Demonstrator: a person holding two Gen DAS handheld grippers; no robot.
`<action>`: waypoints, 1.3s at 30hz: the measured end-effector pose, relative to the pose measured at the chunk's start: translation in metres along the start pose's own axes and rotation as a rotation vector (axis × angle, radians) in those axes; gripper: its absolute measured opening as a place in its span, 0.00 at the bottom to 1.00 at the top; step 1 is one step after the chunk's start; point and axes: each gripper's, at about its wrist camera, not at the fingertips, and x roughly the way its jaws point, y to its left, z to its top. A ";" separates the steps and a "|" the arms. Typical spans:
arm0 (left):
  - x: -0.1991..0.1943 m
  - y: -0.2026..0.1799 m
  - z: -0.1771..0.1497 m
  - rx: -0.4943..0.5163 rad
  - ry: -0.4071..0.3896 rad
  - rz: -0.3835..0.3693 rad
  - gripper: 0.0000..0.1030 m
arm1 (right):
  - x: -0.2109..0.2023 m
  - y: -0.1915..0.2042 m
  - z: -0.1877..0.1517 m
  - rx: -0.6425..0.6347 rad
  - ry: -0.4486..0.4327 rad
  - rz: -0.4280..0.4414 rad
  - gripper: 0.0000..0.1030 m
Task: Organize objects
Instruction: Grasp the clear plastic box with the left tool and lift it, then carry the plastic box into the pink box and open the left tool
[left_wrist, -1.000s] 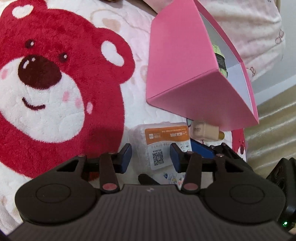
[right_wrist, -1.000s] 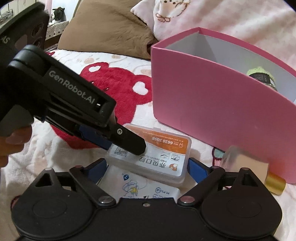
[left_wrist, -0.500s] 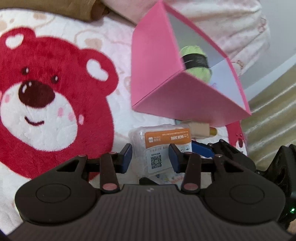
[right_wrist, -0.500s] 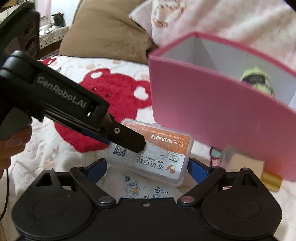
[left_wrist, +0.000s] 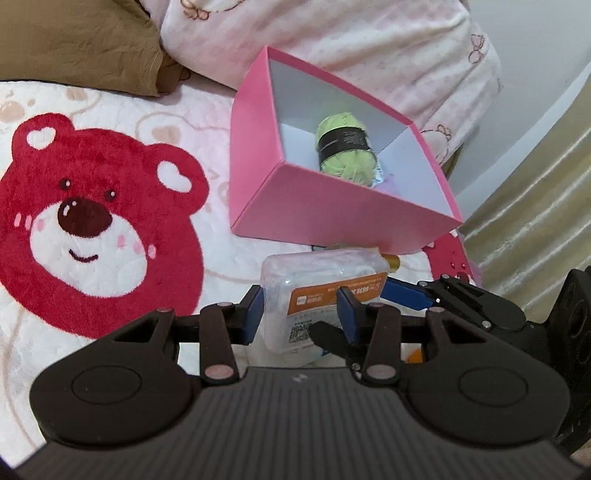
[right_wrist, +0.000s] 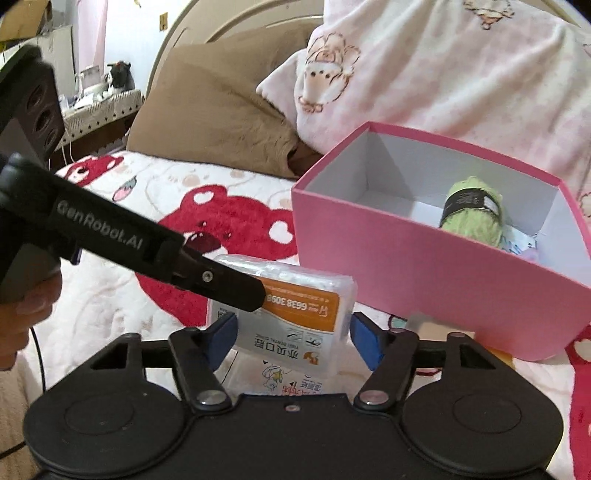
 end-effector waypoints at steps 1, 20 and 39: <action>-0.002 -0.002 -0.001 -0.005 -0.003 -0.002 0.41 | -0.004 0.000 0.001 -0.005 -0.003 0.000 0.66; -0.027 -0.078 0.070 0.072 -0.069 0.027 0.41 | -0.057 -0.047 0.079 0.042 -0.037 -0.019 0.56; 0.114 -0.080 0.143 0.011 0.159 0.272 0.42 | 0.073 -0.175 0.085 0.402 0.242 0.175 0.54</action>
